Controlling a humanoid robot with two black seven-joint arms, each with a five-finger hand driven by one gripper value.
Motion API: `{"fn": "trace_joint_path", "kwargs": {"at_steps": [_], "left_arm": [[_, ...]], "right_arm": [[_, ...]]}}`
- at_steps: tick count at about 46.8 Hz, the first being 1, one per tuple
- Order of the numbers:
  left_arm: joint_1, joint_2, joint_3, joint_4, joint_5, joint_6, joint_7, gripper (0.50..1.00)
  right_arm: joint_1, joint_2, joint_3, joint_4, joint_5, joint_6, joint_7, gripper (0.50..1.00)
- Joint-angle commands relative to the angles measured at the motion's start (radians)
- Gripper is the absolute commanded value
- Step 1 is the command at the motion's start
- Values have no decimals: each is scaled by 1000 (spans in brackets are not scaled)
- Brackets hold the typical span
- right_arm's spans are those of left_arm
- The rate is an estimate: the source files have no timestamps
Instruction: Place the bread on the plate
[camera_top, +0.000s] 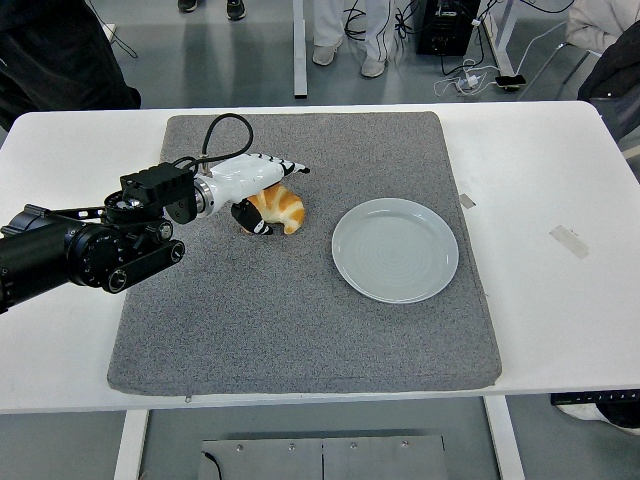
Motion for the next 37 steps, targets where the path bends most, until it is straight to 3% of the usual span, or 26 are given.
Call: {"fn": "trace_joint_path", "kwargs": {"at_steps": [1,10,12,16,18,20,28,37], "left_arm": [[-1,0,1,1,-4,1,0,974],[-1,-9,1,9,-7,3,0,965],[-1,-9,1,10,-7,3,2,936],[-1,-11,1,13,-8,3,5,782],[-2,-11,1,13,-10,3,7,667],[-2,-11,1,13,-11,3,7,502],[-8,-9,1,15,-14,0,-4,500],[-16,-9,1,16,-14,0,-50,500]], "right_arm": [[0,0,0,0,1,0,0,1000],[0,0,0,0,0,0,0,1000],[0,0,0,0,1,0,0,1000],[0,0,0,0,0,0,0,1000],[0,0,0,0,1,0,0,1000],[0,0,0,0,0,0,0,1000],[0,0,0,0,1,0,0,1000],[0,0,0,0,1,0,0,1000]]}}
